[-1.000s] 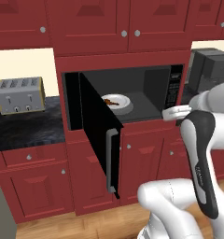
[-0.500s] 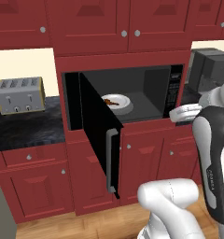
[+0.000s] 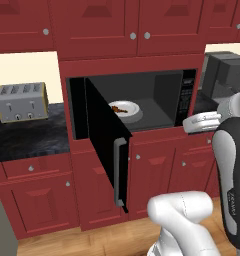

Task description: Transport the chicken drumstick from the fridge to the microwave and turn on the microwave.

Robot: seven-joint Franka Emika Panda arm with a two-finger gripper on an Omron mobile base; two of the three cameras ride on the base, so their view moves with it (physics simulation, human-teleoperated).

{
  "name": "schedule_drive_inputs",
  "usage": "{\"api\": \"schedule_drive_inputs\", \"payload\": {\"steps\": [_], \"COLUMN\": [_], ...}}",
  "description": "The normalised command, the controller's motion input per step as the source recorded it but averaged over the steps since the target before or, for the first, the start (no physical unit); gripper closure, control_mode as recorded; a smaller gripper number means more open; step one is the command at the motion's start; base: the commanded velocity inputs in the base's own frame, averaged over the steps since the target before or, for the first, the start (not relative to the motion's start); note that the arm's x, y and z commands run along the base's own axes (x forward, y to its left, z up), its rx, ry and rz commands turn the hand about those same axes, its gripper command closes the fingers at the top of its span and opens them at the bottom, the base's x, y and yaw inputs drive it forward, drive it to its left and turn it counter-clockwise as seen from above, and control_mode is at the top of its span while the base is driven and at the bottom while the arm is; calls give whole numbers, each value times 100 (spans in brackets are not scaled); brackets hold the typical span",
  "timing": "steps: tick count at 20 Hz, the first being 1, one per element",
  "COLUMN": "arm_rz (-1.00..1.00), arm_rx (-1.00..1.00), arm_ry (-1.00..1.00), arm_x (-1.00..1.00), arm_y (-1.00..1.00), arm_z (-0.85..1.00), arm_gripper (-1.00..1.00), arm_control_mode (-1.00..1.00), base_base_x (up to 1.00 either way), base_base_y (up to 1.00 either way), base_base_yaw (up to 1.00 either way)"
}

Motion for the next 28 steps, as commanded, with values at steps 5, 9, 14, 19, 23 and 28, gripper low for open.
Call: {"api": "schedule_drive_inputs", "payload": {"steps": [5, 9, 14, 19, 23, 28], "arm_rz": [0, 0, 0, 0, 0, 0], "arm_rx": [0, 0, 0, 0, 0, 0], "arm_ry": [3, 3, 2, 2, 1, 0], "arm_x": [-26, -27, -27, -20, -17, -23], "arm_y": [9, 16, 16, 18, 23, 15], "arm_z": [30, 18, 23, 22, 15, 26], "arm_gripper": [-100, -100, -100, -100, -100, -100], "arm_control_mode": [-100, -100, -100, -100, -100, -100], "base_base_x": [0, 0, 0, 0, 0, 0], "base_base_y": [0, 0, 0, 0, 0, 0], "base_base_yaw": [0, 0, 0, 0, 0, 0]}}
